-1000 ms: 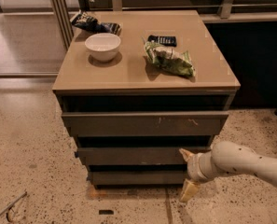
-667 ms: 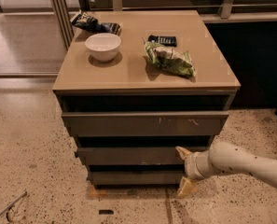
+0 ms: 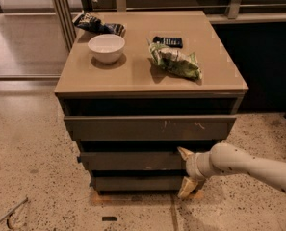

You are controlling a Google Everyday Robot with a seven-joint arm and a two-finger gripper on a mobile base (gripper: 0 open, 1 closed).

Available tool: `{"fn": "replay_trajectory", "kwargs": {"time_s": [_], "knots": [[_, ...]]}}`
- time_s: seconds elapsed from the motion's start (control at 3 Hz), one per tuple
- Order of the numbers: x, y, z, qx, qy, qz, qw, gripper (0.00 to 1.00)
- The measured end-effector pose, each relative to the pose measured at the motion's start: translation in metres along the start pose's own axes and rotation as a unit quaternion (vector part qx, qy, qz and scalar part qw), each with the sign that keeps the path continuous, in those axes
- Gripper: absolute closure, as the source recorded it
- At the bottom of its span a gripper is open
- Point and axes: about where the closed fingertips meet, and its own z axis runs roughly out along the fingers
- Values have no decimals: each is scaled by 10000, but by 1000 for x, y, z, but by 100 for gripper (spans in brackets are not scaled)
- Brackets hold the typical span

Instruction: Open middle drawer

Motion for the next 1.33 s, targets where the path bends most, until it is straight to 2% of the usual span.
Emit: {"fn": "replay_trajectory", "kwargs": {"time_s": [0.67, 1.33], "knots": [[7, -23, 33, -153, 60, -60, 9998, 0], [1, -42, 59, -297, 84, -98, 9995, 0]]}}
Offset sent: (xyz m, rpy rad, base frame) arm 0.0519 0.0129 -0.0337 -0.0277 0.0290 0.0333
